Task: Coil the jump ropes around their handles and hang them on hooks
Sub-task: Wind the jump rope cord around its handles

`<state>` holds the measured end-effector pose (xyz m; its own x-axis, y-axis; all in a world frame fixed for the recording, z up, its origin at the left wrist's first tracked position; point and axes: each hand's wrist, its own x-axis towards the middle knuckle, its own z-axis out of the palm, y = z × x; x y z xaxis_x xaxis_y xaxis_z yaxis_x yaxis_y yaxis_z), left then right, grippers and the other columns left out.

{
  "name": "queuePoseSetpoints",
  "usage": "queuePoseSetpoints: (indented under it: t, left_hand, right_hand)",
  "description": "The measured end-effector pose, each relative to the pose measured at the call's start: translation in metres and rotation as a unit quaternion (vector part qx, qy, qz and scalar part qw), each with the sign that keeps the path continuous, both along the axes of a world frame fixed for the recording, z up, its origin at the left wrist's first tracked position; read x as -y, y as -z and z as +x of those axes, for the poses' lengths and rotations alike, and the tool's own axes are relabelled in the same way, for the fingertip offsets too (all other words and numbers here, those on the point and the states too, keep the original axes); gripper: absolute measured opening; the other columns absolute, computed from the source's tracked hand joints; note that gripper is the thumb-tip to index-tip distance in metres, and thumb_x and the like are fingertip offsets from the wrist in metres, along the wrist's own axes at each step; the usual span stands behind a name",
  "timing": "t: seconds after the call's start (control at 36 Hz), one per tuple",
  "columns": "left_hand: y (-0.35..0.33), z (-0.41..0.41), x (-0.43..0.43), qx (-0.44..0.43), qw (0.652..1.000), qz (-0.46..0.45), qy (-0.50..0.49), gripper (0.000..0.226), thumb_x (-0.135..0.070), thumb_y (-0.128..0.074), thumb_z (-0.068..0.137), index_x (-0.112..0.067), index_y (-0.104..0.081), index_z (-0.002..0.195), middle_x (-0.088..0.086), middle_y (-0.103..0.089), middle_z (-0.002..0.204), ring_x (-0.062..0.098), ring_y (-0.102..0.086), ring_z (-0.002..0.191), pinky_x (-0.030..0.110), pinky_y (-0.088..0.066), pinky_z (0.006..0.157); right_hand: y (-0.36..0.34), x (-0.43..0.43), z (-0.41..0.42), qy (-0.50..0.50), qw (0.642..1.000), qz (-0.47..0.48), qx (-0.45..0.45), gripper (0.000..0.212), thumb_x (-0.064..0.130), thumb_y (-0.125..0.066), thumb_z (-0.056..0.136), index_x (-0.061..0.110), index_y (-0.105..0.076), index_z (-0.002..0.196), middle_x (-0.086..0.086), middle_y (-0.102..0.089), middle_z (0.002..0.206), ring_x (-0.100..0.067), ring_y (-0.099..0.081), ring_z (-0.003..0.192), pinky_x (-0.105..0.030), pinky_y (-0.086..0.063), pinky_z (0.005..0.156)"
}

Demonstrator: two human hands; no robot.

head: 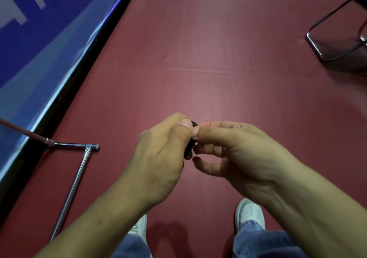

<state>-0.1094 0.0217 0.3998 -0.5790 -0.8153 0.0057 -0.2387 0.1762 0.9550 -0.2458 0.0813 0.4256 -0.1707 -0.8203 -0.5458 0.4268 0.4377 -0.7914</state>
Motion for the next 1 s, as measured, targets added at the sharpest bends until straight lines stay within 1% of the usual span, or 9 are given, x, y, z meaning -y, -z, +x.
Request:
queuePoseSetpoints:
  t: [0.17, 0.28, 0.44, 0.5, 0.58, 0.67, 0.83, 0.89, 1.0]
  left_hand:
    - [0.002, 0.0, 0.001, -0.023, 0.999, 0.041, 0.014, 0.04, -0.048, -0.036, 0.092, -0.014, -0.057, 0.086, 0.001, -0.054, 0.06, 0.024, -0.048, 0.048, 0.04, -0.041, 0.046]
    - [0.003, -0.003, -0.001, -0.028, 0.998, 0.048, 0.02, 0.041, -0.05, -0.037, 0.091, -0.015, -0.056, 0.087, 0.017, -0.059, 0.071, 0.025, -0.048, 0.051, 0.04, -0.042, 0.047]
    - [0.004, -0.006, -0.002, -0.003, 1.0, 0.02, -0.005, 0.038, -0.045, -0.033, 0.097, -0.019, -0.058, 0.085, -0.001, -0.059, 0.065, 0.023, -0.052, 0.055, 0.04, -0.043, 0.052]
    - [0.004, -0.006, -0.002, 0.008, 1.0, 0.003, -0.012, 0.039, -0.045, -0.032, 0.097, -0.019, -0.059, 0.086, -0.005, -0.06, 0.063, 0.017, -0.052, 0.056, 0.032, -0.041, 0.053]
    - [0.004, -0.007, -0.002, 0.021, 0.999, 0.001, -0.029, 0.04, -0.047, -0.031, 0.096, -0.021, -0.058, 0.083, -0.008, -0.059, 0.059, 0.012, -0.05, 0.052, 0.02, -0.036, 0.047]
    - [0.006, -0.01, -0.002, 0.046, 0.998, -0.022, -0.041, 0.039, -0.047, -0.03, 0.097, -0.023, -0.057, 0.081, -0.009, -0.06, 0.06, 0.013, -0.052, 0.055, 0.024, -0.038, 0.052]
    - [0.006, -0.011, 0.003, 0.042, 0.997, -0.03, -0.054, 0.038, -0.046, -0.03, 0.097, -0.023, -0.056, 0.083, -0.01, -0.06, 0.06, 0.008, -0.051, 0.053, 0.016, -0.036, 0.046]
    - [0.005, -0.011, 0.003, 0.035, 0.997, -0.032, -0.058, 0.037, -0.046, -0.03, 0.097, -0.024, -0.056, 0.084, -0.01, -0.06, 0.06, 0.006, -0.051, 0.052, 0.017, -0.037, 0.046]
    - [0.003, -0.012, -0.001, 0.039, 0.995, -0.044, -0.074, 0.035, -0.047, -0.029, 0.097, -0.028, -0.055, 0.084, -0.011, -0.062, 0.062, 0.007, -0.054, 0.052, 0.02, -0.038, 0.047]
  right_hand:
    - [0.001, 0.002, 0.003, 0.002, 0.999, -0.029, -0.019, 0.009, 0.006, -0.074, 0.083, 0.011, -0.068, 0.08, -0.007, -0.062, 0.071, -0.015, -0.059, 0.069, -0.031, -0.056, 0.067]
    - [0.003, 0.003, 0.005, 0.02, 0.998, -0.047, -0.047, 0.017, -0.001, -0.068, 0.083, 0.009, -0.063, 0.071, -0.009, -0.056, 0.067, -0.014, -0.056, 0.064, -0.029, -0.054, 0.063]
    - [-0.001, 0.004, 0.008, 0.033, 0.992, -0.098, -0.067, 0.018, -0.007, -0.063, 0.086, 0.002, -0.056, 0.072, -0.005, -0.053, 0.048, -0.014, -0.054, 0.041, -0.023, -0.051, 0.05]
    - [0.0, 0.005, 0.01, 0.044, 0.989, -0.112, -0.083, 0.021, -0.009, -0.063, 0.086, 0.001, -0.055, 0.068, -0.003, -0.051, 0.044, -0.013, -0.053, 0.037, -0.025, -0.051, 0.048]
    - [0.007, 0.01, 0.01, 0.071, 0.985, -0.114, -0.108, 0.023, -0.007, -0.064, 0.085, 0.0, -0.057, 0.064, -0.005, -0.053, 0.045, -0.015, -0.054, 0.041, -0.031, -0.053, 0.051]
    - [0.016, 0.015, 0.008, 0.089, 0.978, -0.1, -0.159, 0.026, 0.0, -0.068, 0.083, 0.006, -0.06, 0.06, -0.004, -0.055, 0.048, -0.018, -0.056, 0.052, -0.04, -0.053, 0.063]
    - [0.019, 0.016, 0.005, 0.086, 0.981, -0.118, -0.131, 0.015, -0.001, -0.069, 0.089, 0.002, -0.067, 0.074, -0.004, -0.063, 0.06, -0.011, -0.061, 0.057, -0.028, -0.057, 0.062]
    - [0.02, 0.016, 0.007, 0.087, 0.977, -0.118, -0.155, 0.01, 0.005, -0.072, 0.09, 0.002, -0.069, 0.081, -0.004, -0.065, 0.064, -0.013, -0.063, 0.061, -0.033, -0.059, 0.065]
    - [0.021, 0.015, 0.015, 0.09, 0.961, -0.128, -0.229, 0.013, 0.014, -0.07, 0.092, 0.01, -0.07, 0.08, -0.003, -0.066, 0.063, -0.017, -0.063, 0.06, -0.054, -0.06, 0.068]
